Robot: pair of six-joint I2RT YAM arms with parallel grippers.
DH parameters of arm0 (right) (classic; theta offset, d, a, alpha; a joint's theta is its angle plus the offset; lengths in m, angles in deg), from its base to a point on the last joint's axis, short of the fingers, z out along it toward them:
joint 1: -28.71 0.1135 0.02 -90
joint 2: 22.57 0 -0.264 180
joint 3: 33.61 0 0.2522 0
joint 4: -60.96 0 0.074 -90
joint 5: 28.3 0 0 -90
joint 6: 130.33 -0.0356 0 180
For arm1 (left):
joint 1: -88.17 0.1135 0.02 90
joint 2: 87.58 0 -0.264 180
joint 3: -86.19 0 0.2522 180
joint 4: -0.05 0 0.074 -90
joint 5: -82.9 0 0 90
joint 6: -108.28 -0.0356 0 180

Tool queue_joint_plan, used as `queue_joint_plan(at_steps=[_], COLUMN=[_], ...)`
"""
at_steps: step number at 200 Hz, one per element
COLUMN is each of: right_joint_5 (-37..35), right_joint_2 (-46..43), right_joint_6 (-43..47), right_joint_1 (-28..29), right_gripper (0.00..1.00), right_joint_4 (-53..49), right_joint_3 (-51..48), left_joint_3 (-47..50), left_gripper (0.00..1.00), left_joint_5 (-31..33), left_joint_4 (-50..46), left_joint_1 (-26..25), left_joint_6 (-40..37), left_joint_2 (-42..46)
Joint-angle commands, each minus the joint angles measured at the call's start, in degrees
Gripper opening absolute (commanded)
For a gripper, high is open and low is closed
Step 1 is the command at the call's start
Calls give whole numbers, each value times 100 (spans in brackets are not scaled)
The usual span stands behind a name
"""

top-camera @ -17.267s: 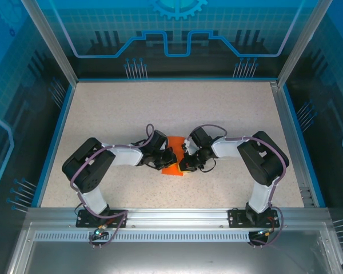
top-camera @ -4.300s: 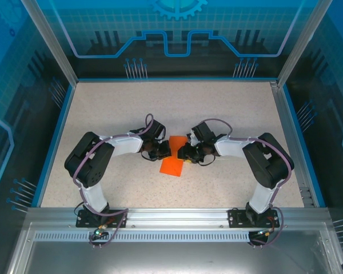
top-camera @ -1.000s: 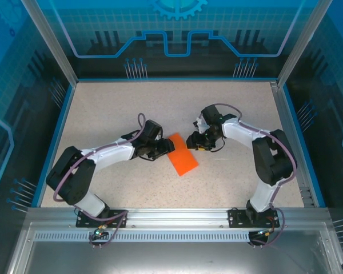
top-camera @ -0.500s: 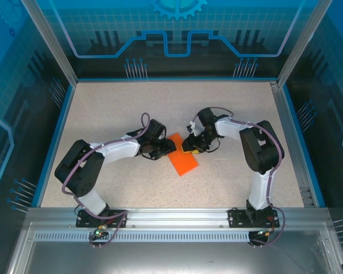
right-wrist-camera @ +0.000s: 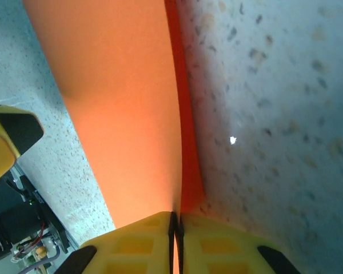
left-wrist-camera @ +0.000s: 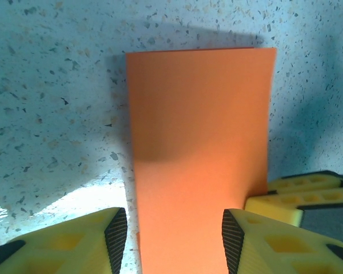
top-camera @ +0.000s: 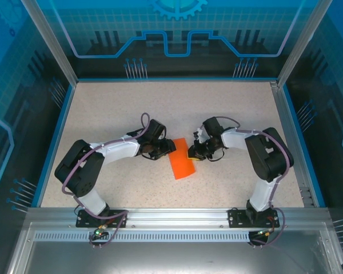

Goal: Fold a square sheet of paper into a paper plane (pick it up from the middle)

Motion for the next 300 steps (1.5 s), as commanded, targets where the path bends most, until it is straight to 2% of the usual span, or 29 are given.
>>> queue_joint_plan(at_steps=[1, 36, 66, 89, 109, 133, 168, 197, 243, 275, 300], right_joint_5=[-311, -771, -819, -825, -902, -577, -83, 138, 210, 274, 230], right_joint_2=[-516, -861, -861, -886, -1026, -1056, -892, -729, -440, -305, -287], right_joint_6=[-1028, -1934, -2380, -2276, -2012, -1459, -669, -442, -218, -191, -222], right_joint_1=[-5, 251, 512, 585, 527, 419, 274, 125, 86, 95, 93], right_gripper=[12, 14, 16, 19, 27, 35, 39, 42, 42, 37, 29], right_joint_4=[728, 1159, 1569, 1465, 1245, 1003, 669, 658, 481, 492, 451], right_joint_3=[-439, -1025, -1219, -1195, -1205, -1050, -719, -621, -424, -340, -305], left_joint_3=[-22, -109, -206, -286, -308, -383, -418, -497, -514, -469, -324], left_gripper=[51, 49, 41, 37, 35, 33, 31, 29, 28, 28, 30], left_joint_5=[23, -125, -338, -531, -680, -777, -778, -743, -694, -536, -282], left_joint_4=[-47, 66, 182, 235, 322, 294, 268, 150, 139, 127, 186], left_joint_1=[-23, -16, -17, -20, -31, -49, -58, -64, -88, -122, -236], left_joint_6=[-12, -80, -125, -213, -278, -341, -350, -385, -409, -459, -605], left_joint_2=[142, 57, -58, -163, -241, -396, -566, -717, -802, -730, -319])
